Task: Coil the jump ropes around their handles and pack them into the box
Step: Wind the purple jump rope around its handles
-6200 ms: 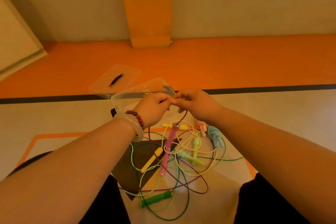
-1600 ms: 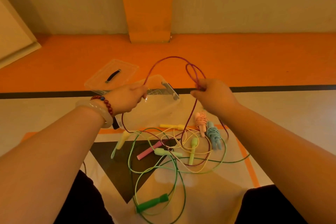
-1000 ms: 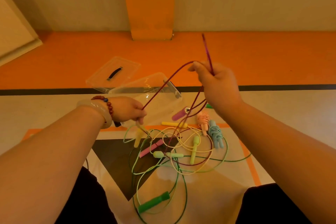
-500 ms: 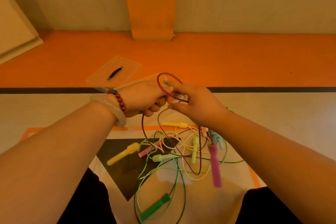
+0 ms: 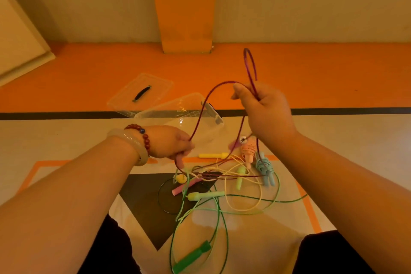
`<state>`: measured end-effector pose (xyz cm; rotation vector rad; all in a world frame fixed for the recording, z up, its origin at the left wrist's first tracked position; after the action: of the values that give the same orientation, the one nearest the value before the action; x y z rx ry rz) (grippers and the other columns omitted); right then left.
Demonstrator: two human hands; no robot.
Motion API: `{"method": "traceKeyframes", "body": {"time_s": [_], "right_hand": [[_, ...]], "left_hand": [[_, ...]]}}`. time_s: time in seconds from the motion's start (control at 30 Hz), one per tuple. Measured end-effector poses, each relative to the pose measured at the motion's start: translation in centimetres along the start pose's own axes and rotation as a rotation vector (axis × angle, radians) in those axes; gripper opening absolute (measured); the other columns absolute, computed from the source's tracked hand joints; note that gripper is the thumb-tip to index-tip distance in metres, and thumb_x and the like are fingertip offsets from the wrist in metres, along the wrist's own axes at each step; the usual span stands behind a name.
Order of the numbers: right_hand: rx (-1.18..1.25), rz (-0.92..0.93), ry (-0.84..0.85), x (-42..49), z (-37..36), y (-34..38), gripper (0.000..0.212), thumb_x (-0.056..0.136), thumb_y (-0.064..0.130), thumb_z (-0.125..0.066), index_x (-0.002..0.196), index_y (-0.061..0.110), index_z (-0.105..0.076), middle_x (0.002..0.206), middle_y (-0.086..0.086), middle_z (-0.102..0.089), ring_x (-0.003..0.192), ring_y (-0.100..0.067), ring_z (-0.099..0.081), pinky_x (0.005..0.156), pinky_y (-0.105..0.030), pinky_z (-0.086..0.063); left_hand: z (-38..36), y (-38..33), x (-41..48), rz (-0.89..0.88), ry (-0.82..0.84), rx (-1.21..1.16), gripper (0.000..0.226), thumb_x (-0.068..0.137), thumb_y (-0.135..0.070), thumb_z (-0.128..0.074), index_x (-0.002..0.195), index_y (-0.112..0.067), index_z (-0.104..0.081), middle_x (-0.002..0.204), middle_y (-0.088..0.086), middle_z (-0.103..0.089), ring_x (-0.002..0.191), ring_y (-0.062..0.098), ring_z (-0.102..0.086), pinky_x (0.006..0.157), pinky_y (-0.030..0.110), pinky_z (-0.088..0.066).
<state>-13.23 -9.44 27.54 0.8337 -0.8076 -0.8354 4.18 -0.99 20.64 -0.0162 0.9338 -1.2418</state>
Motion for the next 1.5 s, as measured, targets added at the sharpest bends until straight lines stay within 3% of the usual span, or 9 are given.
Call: {"method": "traceKeyframes", "body": {"time_s": [0.13, 0.2, 0.43, 0.57, 0.77, 1.07, 1.27, 1.4, 1.5], "right_hand": [[-0.43, -0.136, 0.207, 0.5, -0.8, -2.5, 0.029, 0.093, 0.035, -0.06, 0.104, 0.009, -0.063, 0.104, -0.009, -0.067, 0.083, -0.02, -0.06, 0.069, -0.034, -0.049], [-0.524, -0.162, 0.203, 0.3, -0.7, -2.6, 0.062, 0.087, 0.041, -0.067, 0.139, 0.017, -0.043, 0.127, -0.007, -0.058, 0.103, -0.02, -0.058, 0.075, -0.026, -0.046], [-0.492, 0.21, 0.091, -0.5, -1.1, 0.3, 0.106, 0.081, 0.041, -0.074, 0.153, 0.031, 0.004, 0.16, 0.017, 0.009, 0.117, -0.014, -0.046, 0.075, -0.025, -0.054], [-0.71, 0.397, 0.198, -1.2, -2.8, 0.7, 0.085, 0.089, 0.034, -0.065, 0.153, 0.035, -0.008, 0.16, 0.019, 0.008, 0.106, -0.013, -0.06, 0.065, -0.029, -0.056], [-0.65, 0.321, 0.311, -0.9, -3.6, -0.3, 0.035, 0.097, 0.025, -0.052, 0.131, 0.03, -0.057, 0.124, -0.001, -0.058, 0.106, -0.024, -0.057, 0.08, -0.037, -0.049], [-0.036, 0.074, -0.139, 0.7, 0.9, -0.1, 0.016, 0.093, 0.034, -0.058, 0.093, 0.023, -0.07, 0.084, 0.0, -0.064, 0.076, 0.0, -0.054, 0.062, -0.007, -0.04], [-0.127, -0.17, 0.061, 1.1, -0.1, -1.6, 0.016, 0.097, 0.031, -0.053, 0.097, 0.022, -0.067, 0.076, 0.004, -0.061, 0.057, 0.002, -0.05, 0.045, -0.006, -0.034], [-0.694, -0.189, 0.4, 0.2, -1.5, -2.6, 0.069, 0.091, 0.029, -0.064, 0.149, 0.032, -0.027, 0.147, -0.007, -0.042, 0.122, -0.025, -0.052, 0.092, -0.032, -0.048], [-0.685, -0.095, 0.289, 0.2, -1.1, -1.7, 0.081, 0.089, 0.028, -0.067, 0.151, 0.04, -0.016, 0.162, -0.001, -0.007, 0.136, -0.028, -0.04, 0.098, -0.035, -0.045]], "left_hand": [[3.6, -2.0, -0.8, -0.141, -0.449, -0.446, 0.034, 0.102, -0.035, -0.035, 0.076, -0.019, -0.049, 0.055, -0.007, -0.041, 0.046, 0.008, -0.037, 0.047, 0.023, -0.034], [5.0, -2.2, -1.5, -0.195, -0.549, -0.696, 0.032, 0.103, -0.033, -0.037, 0.077, -0.018, -0.05, 0.051, -0.009, -0.037, 0.04, 0.006, -0.03, 0.038, 0.02, -0.025], [3.6, -4.4, -2.1, -0.194, -0.247, -0.564, 0.029, 0.102, -0.03, -0.04, 0.09, -0.014, -0.061, 0.055, -0.009, -0.04, 0.044, 0.005, -0.03, 0.039, 0.017, -0.023], [3.0, -4.7, -1.8, -0.138, -0.239, -0.477, 0.022, 0.098, -0.027, -0.048, 0.091, -0.013, -0.064, 0.056, -0.006, -0.042, 0.045, 0.007, -0.03, 0.042, 0.02, -0.024], [2.1, -4.6, -1.7, -0.157, -0.11, -0.427, 0.03, 0.102, -0.023, -0.042, 0.083, -0.01, -0.061, 0.053, -0.005, -0.048, 0.04, 0.003, -0.037, 0.04, 0.015, -0.029], [1.3, 2.3, -1.5, 0.042, 0.023, 0.007, 0.028, 0.101, -0.029, -0.044, 0.085, -0.027, -0.066, 0.095, -0.012, -0.07, 0.097, 0.004, -0.061, 0.099, 0.034, -0.045], [4.1, 1.4, -2.5, -0.078, -0.491, -0.538, 0.031, 0.103, -0.03, -0.036, 0.078, -0.017, -0.049, 0.058, -0.006, -0.043, 0.054, 0.012, -0.04, 0.054, 0.024, -0.039], [5.9, -1.1, -3.9, -0.346, -0.501, -1.079, 0.031, 0.105, -0.026, -0.031, 0.079, -0.017, -0.044, 0.051, -0.01, -0.029, 0.041, 0.006, -0.022, 0.036, 0.018, -0.023], [5.6, -2.1, -3.7, -0.302, -0.388, -1.089, 0.027, 0.104, -0.024, -0.036, 0.084, -0.015, -0.052, 0.053, -0.008, -0.031, 0.041, 0.006, -0.023, 0.034, 0.016, -0.022]]}}
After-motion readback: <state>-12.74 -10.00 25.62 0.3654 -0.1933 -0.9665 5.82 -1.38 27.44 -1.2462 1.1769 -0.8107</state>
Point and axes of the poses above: each hand's wrist, its own x-axis towards the middle knuckle, its own z-axis out of the back of the hand, y = z × x, the point moved 4 cm from there along x, towards the middle knuckle
